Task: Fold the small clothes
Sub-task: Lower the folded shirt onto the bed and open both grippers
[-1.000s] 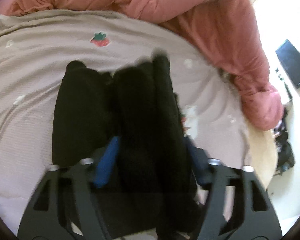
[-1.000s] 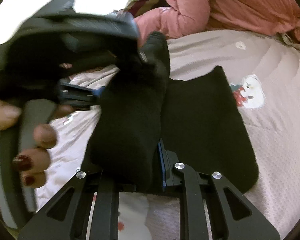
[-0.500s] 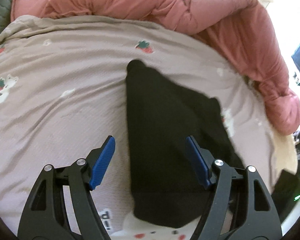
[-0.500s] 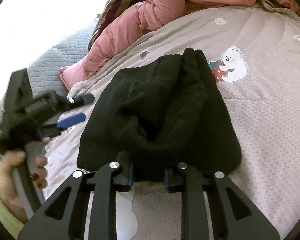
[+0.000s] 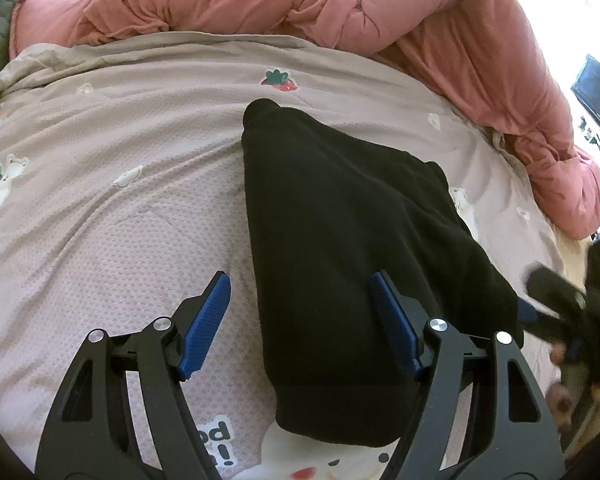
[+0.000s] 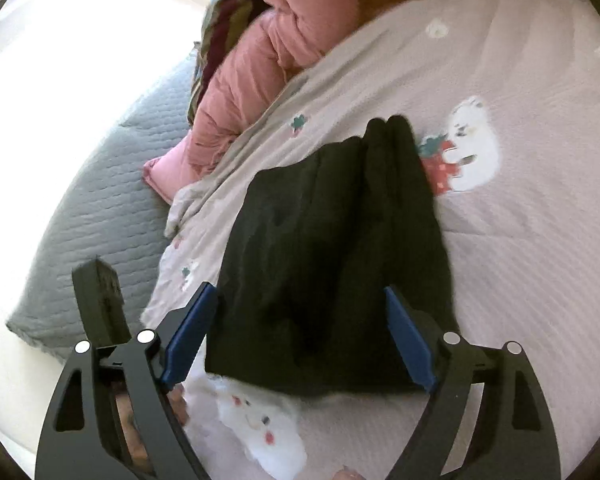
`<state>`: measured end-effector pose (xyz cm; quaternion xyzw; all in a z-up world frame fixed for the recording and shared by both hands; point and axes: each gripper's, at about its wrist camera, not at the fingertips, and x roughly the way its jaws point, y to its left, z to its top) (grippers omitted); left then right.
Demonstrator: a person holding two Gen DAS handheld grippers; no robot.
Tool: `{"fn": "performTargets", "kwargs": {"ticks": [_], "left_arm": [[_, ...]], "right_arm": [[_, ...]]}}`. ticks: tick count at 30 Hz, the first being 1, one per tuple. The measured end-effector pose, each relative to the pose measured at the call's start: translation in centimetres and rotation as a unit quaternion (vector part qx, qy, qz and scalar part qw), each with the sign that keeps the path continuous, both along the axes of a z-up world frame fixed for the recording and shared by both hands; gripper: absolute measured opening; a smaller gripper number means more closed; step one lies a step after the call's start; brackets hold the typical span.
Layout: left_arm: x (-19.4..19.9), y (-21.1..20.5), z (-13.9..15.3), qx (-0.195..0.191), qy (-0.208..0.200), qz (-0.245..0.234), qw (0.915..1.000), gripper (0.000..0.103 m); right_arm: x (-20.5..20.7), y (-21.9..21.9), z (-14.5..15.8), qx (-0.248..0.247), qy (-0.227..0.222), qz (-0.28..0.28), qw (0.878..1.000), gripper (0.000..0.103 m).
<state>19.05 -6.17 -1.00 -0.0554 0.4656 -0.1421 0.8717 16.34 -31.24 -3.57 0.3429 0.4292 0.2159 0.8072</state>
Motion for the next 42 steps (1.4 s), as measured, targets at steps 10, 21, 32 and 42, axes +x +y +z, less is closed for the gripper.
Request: {"fn": "performTargets", "kwargs": {"ticks": [10, 21, 32, 42], "left_arm": [[-0.3, 0.0, 0.0, -0.003, -0.001, -0.008, 1.0, 0.064], [-0.7, -0.9, 1.1, -0.01, -0.007, -0.026, 0.9996, 0.062], [-0.8, -1.8, 0.0, -0.001, 0.005, -0.04, 0.9992, 0.065], [-0.9, -1.3, -0.3, -0.005, 0.007, -0.038, 0.9992, 0.066]], "right_arm": [[4.4, 1.8, -0.8, -0.057, 0.024, 0.02, 0.998, 0.05], [2.2, 3.5, 4.4, -0.201, -0.114, 0.045, 0.972, 0.024], [2.9, 1.8, 0.1, -0.216, -0.054, 0.023, 0.975, 0.03], [1.1, 1.9, 0.0, -0.266, -0.058, -0.016, 0.962, 0.055]]}}
